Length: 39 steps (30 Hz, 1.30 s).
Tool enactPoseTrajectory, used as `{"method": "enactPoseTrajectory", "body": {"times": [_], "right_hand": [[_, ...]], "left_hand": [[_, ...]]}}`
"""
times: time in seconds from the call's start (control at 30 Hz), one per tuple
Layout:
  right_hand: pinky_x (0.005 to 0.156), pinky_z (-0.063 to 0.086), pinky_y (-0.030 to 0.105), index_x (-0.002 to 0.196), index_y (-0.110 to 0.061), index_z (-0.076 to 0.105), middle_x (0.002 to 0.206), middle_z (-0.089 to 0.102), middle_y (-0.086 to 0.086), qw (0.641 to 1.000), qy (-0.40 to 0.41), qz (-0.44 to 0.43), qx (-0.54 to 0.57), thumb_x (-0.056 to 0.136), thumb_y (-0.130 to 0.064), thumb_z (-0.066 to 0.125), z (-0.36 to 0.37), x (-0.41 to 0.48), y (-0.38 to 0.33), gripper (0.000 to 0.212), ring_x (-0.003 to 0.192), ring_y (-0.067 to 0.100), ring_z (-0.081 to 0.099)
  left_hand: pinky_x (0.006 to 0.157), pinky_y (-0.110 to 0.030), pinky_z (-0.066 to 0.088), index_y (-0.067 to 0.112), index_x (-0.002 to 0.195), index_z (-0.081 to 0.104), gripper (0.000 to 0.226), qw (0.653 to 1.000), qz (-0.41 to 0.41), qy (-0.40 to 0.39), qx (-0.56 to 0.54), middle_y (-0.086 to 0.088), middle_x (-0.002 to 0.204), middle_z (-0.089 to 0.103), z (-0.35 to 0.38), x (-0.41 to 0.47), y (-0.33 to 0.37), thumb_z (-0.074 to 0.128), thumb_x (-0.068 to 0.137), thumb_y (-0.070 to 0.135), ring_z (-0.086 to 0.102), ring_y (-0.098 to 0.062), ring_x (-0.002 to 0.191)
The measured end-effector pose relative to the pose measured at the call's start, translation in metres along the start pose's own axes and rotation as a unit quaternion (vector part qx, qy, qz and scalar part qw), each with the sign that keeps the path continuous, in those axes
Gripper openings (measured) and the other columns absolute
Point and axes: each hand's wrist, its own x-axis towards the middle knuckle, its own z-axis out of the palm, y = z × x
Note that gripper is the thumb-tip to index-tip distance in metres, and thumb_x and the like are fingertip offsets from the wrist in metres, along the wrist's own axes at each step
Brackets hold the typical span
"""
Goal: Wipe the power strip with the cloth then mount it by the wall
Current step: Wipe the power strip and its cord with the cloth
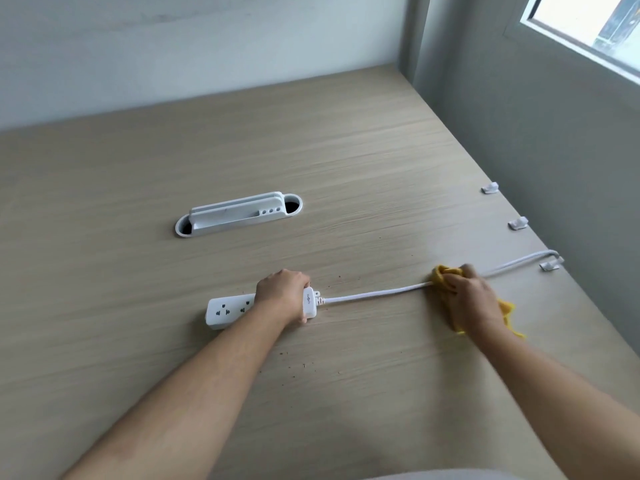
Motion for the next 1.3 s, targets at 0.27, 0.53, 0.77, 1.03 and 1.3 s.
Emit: {"method": "enactPoseTrajectory", "body": {"times": [0.27,0.53,0.77,1.03,1.3], "right_hand": [[0.074,0.044,0.031,0.088,-0.009,0.07,0.096,0.053,0.016,0.994,-0.049,-0.087,0.035,0.08,-0.014,0.062,0.025,-0.023,-0.066,0.012,0.084,0.034,0.059],[0.086,0.046,0.042,0.102,-0.004,0.059,0.121,0.05,0.018,0.986,-0.079,-0.14,0.041,0.088,-0.018,0.045,0.05,-0.027,-0.147,0.024,0.108,0.035,0.045],[0.059,0.042,0.033,0.098,-0.013,0.052,0.088,0.065,0.012,0.973,0.003,-0.231,0.015,0.071,0.005,0.054,0.037,-0.018,-0.133,0.032,0.078,0.036,0.061],[0.098,0.046,0.035,0.098,-0.008,0.072,0.124,0.064,0.007,0.954,-0.058,-0.279,0.092,0.086,-0.006,0.058,0.061,-0.03,-0.127,0.019,0.115,0.029,0.057],[0.076,0.042,0.033,0.107,-0.014,0.061,0.101,0.067,0.01,0.984,-0.063,-0.15,0.066,0.078,-0.017,0.065,0.031,-0.007,-0.099,0.03,0.096,0.032,0.059]], "left_hand": [[0.072,-0.027,0.039,0.028,0.099,0.062,0.052,1.0,-0.001,0.003,-0.005,0.003,0.11,0.066,-0.001,0.0,0.002,0.087,0.054,0.027,0.06,-0.024,0.104],[0.073,-0.029,0.04,0.027,0.106,0.06,0.056,1.0,-0.002,0.012,0.003,0.002,0.113,0.065,-0.001,0.0,0.001,0.087,0.056,0.034,0.06,-0.025,0.105],[0.069,-0.029,0.04,0.025,0.096,0.059,0.052,1.0,-0.003,-0.003,-0.014,0.002,0.107,0.066,-0.005,0.0,0.001,0.088,0.054,0.031,0.06,-0.025,0.1],[0.07,-0.028,0.04,0.028,0.098,0.061,0.053,1.0,-0.009,-0.005,-0.023,0.002,0.109,0.066,-0.007,0.001,0.0,0.089,0.053,0.032,0.06,-0.024,0.102],[0.068,-0.028,0.038,0.028,0.093,0.06,0.051,0.999,-0.017,-0.016,-0.038,0.005,0.106,0.066,-0.01,-0.002,0.002,0.089,0.052,0.029,0.06,-0.022,0.1]]}}
